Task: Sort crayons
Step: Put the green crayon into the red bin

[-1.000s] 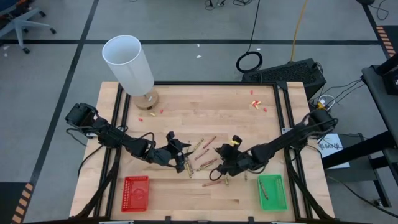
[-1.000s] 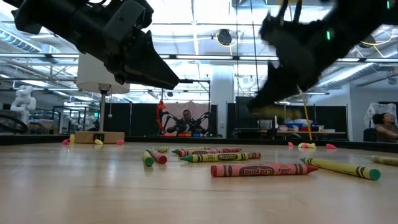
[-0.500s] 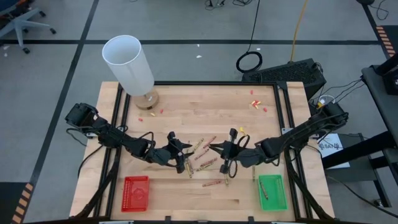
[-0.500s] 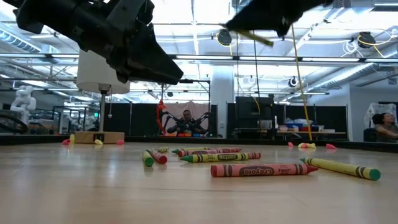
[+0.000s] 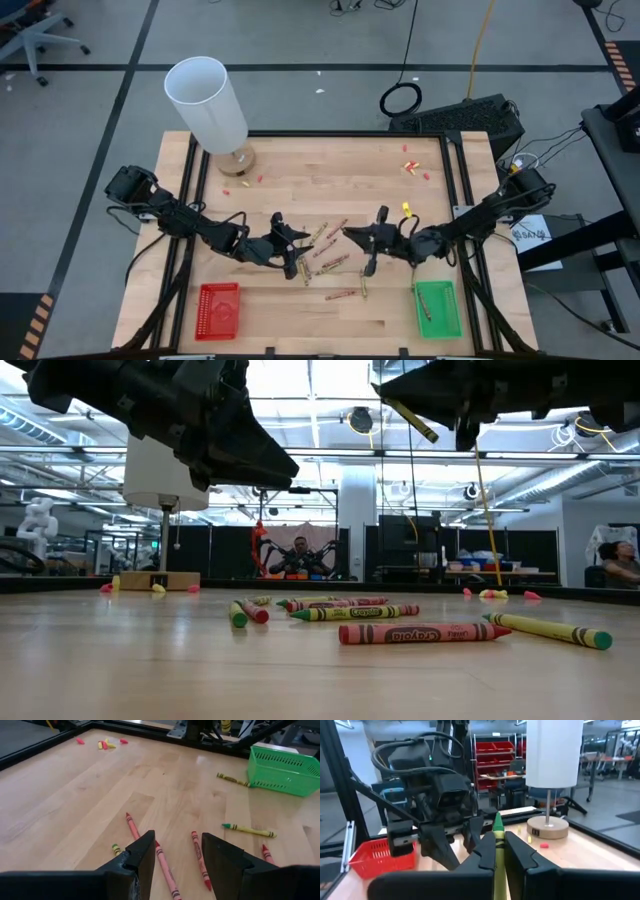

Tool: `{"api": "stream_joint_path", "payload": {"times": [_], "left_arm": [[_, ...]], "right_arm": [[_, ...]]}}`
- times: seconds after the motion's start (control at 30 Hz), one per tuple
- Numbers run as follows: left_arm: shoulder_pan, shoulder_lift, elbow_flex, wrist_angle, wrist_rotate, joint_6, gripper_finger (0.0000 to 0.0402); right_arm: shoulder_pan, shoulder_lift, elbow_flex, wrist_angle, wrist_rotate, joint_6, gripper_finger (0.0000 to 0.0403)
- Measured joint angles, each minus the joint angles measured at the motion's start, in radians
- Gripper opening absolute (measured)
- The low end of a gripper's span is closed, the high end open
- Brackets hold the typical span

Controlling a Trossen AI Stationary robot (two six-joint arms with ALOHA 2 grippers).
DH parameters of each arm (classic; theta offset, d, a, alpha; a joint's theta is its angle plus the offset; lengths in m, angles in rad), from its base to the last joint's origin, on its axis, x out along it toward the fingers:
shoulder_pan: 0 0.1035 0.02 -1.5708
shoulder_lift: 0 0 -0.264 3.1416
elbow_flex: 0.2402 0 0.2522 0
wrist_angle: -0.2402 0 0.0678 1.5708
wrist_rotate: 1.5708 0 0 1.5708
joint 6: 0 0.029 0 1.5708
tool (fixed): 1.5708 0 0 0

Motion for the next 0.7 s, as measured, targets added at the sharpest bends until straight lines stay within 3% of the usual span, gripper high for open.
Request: {"api": "stream_joint_path", "payload": {"times": [0.7], "left_arm": [[0.0, 0.0, 0.0, 0.048, 0.0, 0.007, 0.016]], "right_arm": [[-0.006, -0.001, 0.004, 0.097, -0.145, -0.215, 0.0002]]}}
